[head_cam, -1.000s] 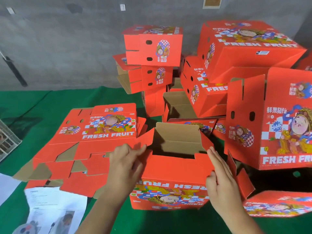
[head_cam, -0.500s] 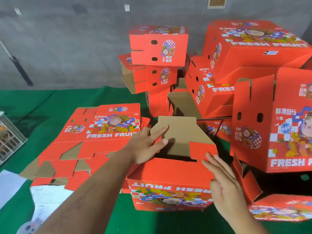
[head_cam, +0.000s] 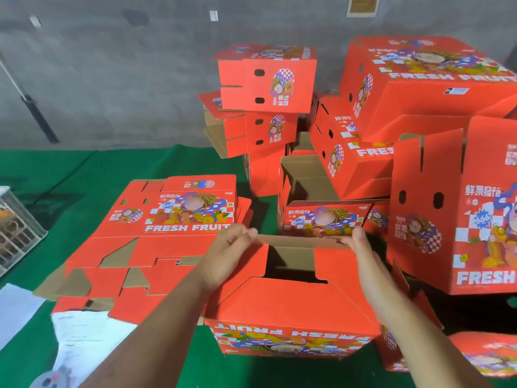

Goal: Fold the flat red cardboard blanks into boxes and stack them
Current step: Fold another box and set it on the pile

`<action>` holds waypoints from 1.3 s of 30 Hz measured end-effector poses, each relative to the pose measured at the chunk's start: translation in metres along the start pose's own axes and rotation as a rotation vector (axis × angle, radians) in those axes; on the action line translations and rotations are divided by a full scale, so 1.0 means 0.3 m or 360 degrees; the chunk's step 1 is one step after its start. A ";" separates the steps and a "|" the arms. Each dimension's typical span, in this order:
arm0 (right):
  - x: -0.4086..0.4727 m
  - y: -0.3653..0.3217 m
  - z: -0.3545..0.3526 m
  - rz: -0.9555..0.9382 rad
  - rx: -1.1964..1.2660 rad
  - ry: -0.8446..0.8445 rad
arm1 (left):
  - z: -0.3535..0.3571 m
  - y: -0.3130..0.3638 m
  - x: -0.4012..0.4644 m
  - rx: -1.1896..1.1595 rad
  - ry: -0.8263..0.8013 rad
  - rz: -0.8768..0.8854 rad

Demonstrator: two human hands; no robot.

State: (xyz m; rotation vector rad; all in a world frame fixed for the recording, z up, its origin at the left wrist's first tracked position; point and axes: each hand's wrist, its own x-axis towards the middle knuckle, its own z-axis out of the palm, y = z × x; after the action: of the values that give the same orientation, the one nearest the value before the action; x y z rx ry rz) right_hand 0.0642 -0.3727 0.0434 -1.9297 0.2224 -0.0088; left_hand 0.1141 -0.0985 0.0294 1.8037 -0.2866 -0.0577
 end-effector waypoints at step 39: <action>-0.229 0.296 -0.182 -0.0012 0.0434 -0.0444 | 0.208 -0.196 -0.309 -0.0898 0.0017 -0.0889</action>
State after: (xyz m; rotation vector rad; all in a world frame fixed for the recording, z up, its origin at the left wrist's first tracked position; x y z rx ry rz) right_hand -0.0229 -0.4429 -0.0122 -1.6381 0.0243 0.2136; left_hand 0.0221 -0.1236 -0.0535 1.2716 0.2341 -0.4755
